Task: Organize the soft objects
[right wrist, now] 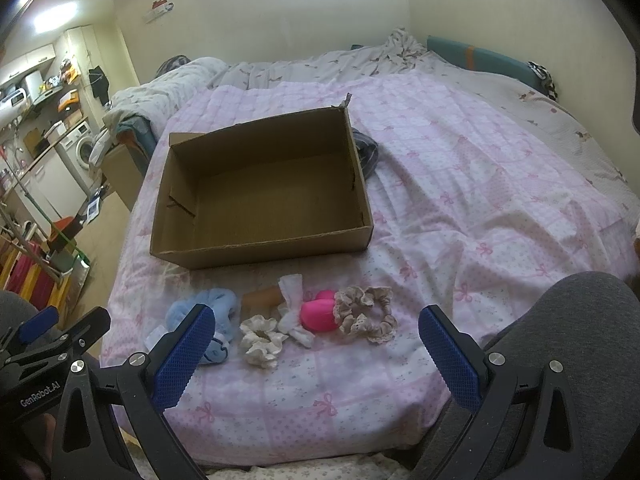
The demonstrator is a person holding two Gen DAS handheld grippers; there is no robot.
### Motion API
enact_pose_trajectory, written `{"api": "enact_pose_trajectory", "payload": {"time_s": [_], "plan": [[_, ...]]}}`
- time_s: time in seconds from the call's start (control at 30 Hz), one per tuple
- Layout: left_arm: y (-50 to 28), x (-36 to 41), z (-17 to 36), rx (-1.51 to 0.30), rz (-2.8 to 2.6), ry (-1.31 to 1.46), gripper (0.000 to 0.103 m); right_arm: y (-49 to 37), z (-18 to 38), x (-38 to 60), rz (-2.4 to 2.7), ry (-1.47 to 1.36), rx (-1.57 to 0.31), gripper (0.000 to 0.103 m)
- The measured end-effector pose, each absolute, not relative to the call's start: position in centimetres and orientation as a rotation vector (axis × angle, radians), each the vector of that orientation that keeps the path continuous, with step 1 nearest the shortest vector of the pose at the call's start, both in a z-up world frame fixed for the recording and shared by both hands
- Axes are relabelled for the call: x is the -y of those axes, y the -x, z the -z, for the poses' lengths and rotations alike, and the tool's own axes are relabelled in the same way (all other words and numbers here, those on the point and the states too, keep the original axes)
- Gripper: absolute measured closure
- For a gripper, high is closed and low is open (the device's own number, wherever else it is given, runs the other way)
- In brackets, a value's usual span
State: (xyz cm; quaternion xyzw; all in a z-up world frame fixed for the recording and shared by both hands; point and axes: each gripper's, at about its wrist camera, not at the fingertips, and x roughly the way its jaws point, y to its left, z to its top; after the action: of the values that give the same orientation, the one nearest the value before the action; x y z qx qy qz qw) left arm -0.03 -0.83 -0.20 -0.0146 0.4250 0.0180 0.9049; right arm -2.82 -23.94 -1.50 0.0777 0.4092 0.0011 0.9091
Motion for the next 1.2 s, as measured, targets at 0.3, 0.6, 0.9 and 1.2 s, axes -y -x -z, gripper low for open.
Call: {"api": "enact_pose_trajectory", "payload": {"time_s": [0.3,0.6,0.9,1.2], "plan": [[-2.6,1.0,-1.7,-0.933,-0.032,0.055,0.000,1.2,-0.1,23.9,-0.028,-0.135,-0.846,0.000],[-7.1,-1.3,-0.9,-1.070,-0.100,0.109,0.000,-2.6,-2.0,25.0,-0.019,-0.147,-0.857,0.000],[-10.1,-4.8,5.5,-1.332,-0.178,0.220,0.000,-6.1,0.4,26.2,-0.055,-0.138,-0.940,0.000],[-9.8,-5.6,13.5,-1.562,-0.173,0.412,0.037,-6.4,4.7,27.7,-0.068,-0.252,-1.023,0.000]]}}
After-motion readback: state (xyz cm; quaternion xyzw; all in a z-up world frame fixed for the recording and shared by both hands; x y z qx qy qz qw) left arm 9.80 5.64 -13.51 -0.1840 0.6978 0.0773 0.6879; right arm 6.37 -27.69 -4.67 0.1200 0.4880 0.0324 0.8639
